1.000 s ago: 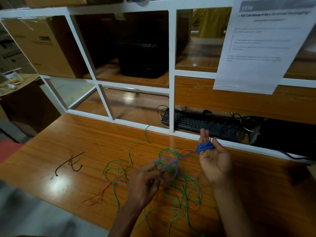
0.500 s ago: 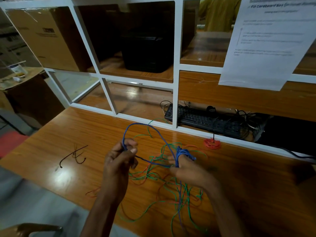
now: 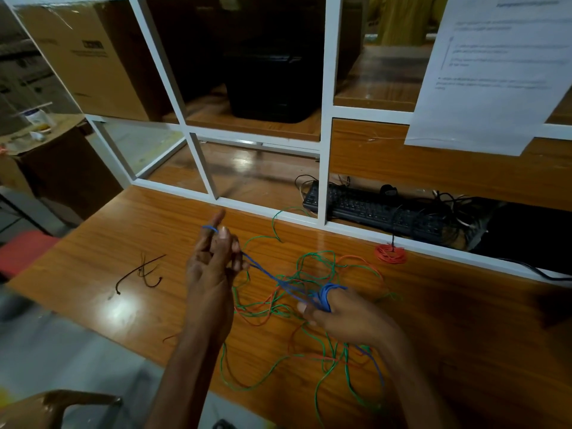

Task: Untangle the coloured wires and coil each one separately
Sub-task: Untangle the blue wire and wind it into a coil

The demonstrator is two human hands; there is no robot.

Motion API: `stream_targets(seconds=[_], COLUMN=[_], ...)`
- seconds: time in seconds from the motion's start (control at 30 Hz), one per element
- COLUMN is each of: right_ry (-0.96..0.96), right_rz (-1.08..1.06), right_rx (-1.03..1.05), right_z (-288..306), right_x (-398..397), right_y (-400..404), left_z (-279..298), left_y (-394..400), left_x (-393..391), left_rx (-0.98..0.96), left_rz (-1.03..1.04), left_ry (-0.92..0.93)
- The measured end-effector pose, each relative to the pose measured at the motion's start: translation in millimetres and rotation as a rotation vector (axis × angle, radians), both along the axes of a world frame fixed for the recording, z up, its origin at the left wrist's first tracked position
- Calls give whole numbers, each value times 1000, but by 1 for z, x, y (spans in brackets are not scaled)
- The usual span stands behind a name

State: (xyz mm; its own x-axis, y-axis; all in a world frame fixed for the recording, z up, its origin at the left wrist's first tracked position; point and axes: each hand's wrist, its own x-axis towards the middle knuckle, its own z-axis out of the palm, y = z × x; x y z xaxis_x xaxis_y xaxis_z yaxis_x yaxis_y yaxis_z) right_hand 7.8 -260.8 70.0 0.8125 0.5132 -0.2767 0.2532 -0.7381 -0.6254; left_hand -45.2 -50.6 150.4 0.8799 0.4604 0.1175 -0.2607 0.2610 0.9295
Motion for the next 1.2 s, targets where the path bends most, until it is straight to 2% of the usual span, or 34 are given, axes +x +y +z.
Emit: stream_targets(seconds=[0.13, 0.23, 0.33, 0.4, 0.5, 0.57, 0.63, 0.67, 0.73, 0.8, 0.93, 1.03, 1.07, 1.17, 1.2], right_ry=[-125, -150, -96, -7, 114, 79, 9, 17, 92, 183, 343, 466, 502, 604, 612], right_rz=[-155, -221, -280, -381, -473, -423, -256, -200, -140, -149, -161, -131, -136, -206, -227], right_rx=[8, -1, 80, 186, 214, 51, -204, -245, -194, -38, 212, 401, 477, 685, 733], right_z=[-6, -15, -23, -24, -27, -29, -27, -26, -34, -36, -19, -7, -4, 2, 3], right_x=[0, 5, 11, 15, 25, 30, 27, 23, 20, 19, 22, 20, 19, 19, 21], right_y=[-2, -11, -19, -23, -33, -38, -37, -35, -33, -33, -40, -43, -42, -39, -38], left_z=[-12, -24, -26, -24, -30, -37, -42, -43, -43, -41, -37, -36, -39, -64, -71], left_y=[-1, 4, 8, 11, 15, 13, 9, 7, 8, 15, 38, 45, 43, 23, 14], left_x=[6, 7, 8, 10, 13, 15, 15, 16, 19, 26, 39, 46, 48, 50, 48], left_rx=[315, 452, 595, 755, 968, 1049, 1124, 1144, 1174, 1210, 1167, 1076, 1100, 1348, 1362], left_rz=[128, 148, 261, 363, 419, 429, 434, 436, 457, 483, 335, 15, -86, -293, -380], left_ry=[1, 2, -24, -65, -103, -116, -136, -143, -128, -68, -7, 96, 130, 167, 207])
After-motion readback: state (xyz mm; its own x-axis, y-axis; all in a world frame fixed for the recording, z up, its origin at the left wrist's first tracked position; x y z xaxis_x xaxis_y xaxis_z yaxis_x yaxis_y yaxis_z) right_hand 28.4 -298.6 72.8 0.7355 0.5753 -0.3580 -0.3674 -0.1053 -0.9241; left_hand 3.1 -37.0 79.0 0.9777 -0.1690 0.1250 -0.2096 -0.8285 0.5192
